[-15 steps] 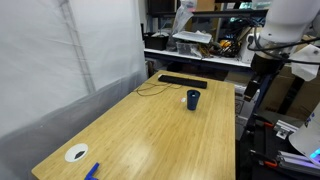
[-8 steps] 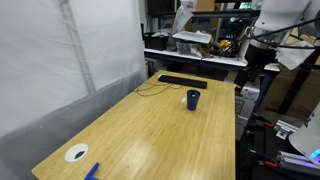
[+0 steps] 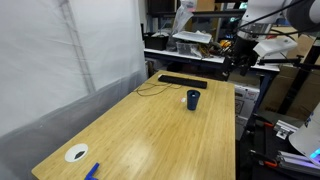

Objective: Move the cup to the left

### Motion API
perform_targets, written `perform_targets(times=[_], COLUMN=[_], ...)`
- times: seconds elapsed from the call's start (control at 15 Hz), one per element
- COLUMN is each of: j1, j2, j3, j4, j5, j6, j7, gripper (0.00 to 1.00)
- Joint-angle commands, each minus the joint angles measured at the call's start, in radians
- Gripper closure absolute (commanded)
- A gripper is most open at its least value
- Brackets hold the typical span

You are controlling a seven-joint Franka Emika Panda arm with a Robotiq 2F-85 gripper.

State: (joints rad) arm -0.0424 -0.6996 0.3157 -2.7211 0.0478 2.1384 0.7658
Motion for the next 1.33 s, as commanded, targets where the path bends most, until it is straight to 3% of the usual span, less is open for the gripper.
perform_targets(times=[0.0, 0.27, 0.67, 1.27], j1=[0.016, 0.005, -0.048, -0.032], j2=[0.011, 0.024, 0.121, 0.332], j3=[-0.016, -0.023, -0.129, -0.248], j4=[0.005, 0.013, 0.061, 0.230], j5=[-0.013, -0.016, -0.047, -0.025], j6=[-0.002, 0.003, 0.027, 0.034], j7=[0.014, 0.018, -0.047, -0.346], gripper=[0.00, 0.00, 0.00, 0.00])
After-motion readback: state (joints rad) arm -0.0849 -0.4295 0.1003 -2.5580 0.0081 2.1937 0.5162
